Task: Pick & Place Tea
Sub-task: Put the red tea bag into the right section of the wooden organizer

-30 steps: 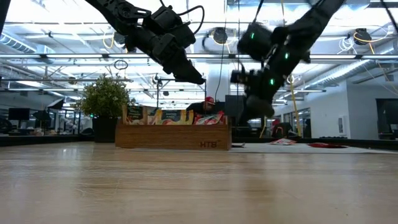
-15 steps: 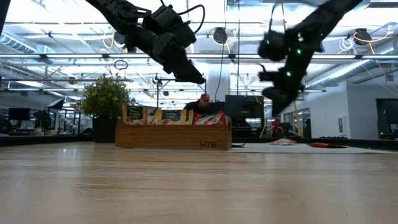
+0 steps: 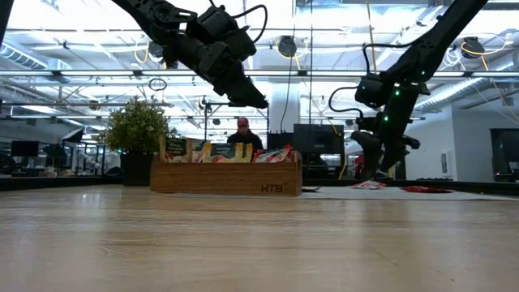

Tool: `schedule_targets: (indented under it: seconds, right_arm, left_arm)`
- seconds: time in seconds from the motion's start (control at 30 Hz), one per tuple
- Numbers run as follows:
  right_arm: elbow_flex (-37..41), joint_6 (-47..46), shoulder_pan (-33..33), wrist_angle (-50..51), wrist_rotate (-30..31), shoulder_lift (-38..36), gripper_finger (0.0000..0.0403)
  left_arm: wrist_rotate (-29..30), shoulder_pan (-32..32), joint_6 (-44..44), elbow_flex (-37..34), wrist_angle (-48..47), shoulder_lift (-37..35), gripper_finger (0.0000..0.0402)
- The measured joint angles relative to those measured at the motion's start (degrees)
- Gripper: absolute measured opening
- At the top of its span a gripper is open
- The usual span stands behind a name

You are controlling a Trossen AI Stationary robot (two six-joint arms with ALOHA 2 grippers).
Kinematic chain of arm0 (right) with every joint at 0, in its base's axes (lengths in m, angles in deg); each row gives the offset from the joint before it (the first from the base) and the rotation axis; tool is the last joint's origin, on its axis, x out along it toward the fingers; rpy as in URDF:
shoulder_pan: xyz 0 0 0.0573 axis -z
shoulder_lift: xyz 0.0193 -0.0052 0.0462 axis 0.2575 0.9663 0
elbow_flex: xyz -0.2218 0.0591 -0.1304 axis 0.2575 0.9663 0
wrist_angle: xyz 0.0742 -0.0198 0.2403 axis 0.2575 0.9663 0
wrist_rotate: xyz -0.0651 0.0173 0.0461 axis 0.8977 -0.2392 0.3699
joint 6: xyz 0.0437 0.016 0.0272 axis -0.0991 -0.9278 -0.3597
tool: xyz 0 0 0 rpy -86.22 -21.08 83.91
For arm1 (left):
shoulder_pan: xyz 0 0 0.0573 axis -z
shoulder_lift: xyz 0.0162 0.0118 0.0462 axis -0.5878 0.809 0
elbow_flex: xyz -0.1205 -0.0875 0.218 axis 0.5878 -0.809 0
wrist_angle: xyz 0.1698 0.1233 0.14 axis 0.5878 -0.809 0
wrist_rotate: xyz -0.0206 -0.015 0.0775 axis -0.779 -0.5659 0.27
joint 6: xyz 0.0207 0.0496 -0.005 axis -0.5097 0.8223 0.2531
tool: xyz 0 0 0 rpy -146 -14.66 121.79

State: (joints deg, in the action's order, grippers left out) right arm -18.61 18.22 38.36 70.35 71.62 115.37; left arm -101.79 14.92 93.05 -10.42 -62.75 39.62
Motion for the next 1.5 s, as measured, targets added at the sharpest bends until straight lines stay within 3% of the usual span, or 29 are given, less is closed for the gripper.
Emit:
schedule_targets:
  seconds: [0.37,0.6,0.83,1.03,1.5]
  right_arm:
    - [0.93,-0.13,0.69,-0.68,-1.88,4.38,0.0251]
    - [0.88,-1.39,0.76,-4.07,-8.78,7.6,0.0251]
    - [0.92,-2.44,0.74,-5.43,-9.43,7.83,0.0232]
    - [1.01,-2.48,0.69,-5.68,-7.44,7.91,0.0182]
    - [1.03,3.65,0.65,-6.24,-7.36,8.06,0.0009]
  left_arm:
    - [0.01,0.0,0.22,0.0,-0.02,-0.02,0.0182]
    - [0.02,0.0,0.2,0.0,-0.04,-0.01,0.0182]
    - [0.01,0.0,0.2,0.0,-0.09,-0.01,0.0182]
    - [0.01,0.0,0.29,0.0,-0.09,0.0,0.0182]
    - [0.0,0.0,0.44,0.0,-0.08,-0.01,0.0182]
